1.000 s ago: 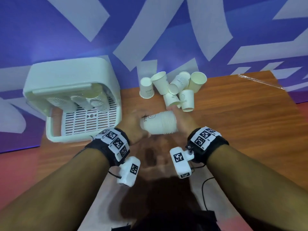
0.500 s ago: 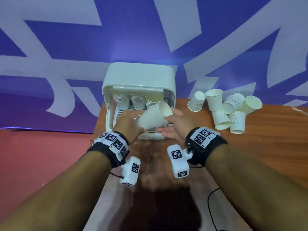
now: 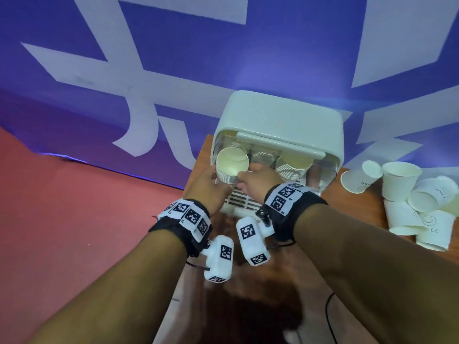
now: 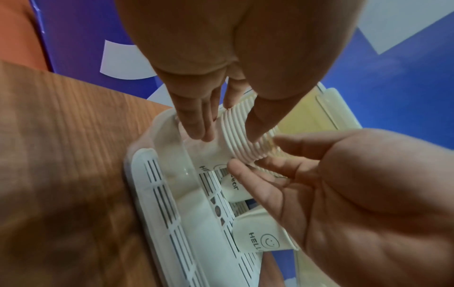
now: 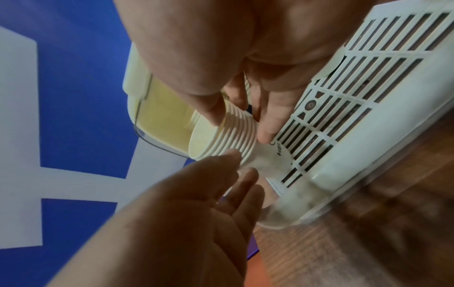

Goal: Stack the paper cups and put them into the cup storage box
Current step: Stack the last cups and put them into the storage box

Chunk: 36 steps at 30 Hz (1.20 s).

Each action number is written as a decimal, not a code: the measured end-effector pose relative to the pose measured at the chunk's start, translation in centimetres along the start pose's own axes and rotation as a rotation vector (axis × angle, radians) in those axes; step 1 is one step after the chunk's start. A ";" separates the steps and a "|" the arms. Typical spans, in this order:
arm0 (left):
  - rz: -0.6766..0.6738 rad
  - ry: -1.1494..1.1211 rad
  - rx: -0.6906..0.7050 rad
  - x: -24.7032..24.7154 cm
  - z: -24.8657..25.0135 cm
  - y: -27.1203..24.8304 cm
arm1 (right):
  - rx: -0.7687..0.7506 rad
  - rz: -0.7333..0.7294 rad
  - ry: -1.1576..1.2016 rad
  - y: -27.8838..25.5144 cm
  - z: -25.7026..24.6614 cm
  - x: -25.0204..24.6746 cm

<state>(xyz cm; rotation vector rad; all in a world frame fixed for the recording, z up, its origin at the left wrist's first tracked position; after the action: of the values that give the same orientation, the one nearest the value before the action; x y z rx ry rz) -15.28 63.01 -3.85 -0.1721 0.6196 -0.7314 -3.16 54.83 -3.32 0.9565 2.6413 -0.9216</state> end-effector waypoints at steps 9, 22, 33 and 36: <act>0.086 -0.040 -0.150 -0.7 0.1 -1.0 | -0.008 -0.050 -0.085 0.5 0.8 0.0; -0.410 0.138 -0.020 17.6 8.6 -6.9 | 0.159 0.123 0.082 -8.9 12.6 -19.4; -0.457 0.353 0.005 34.8 13.9 -8.7 | 0.366 0.453 -0.007 -10.9 24.9 -39.3; -0.371 0.350 0.038 37.4 15.5 -7.1 | 0.338 0.428 -0.006 -8.6 25.8 -41.2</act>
<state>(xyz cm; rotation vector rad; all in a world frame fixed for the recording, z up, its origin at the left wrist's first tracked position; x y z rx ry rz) 11.29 31.69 -6.30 -0.1253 0.9187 -1.1454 22.50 12.62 -4.47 1.5128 2.1724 -1.2651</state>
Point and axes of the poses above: each hand's wrist, its own y-axis towards the middle knuckle, its own x-axis out of the palm, z = x × y, the point moved 7 cm from there along y, towards the middle knuckle, and after that the axes turned 3 degrees about -x, right-handed, at the moved point
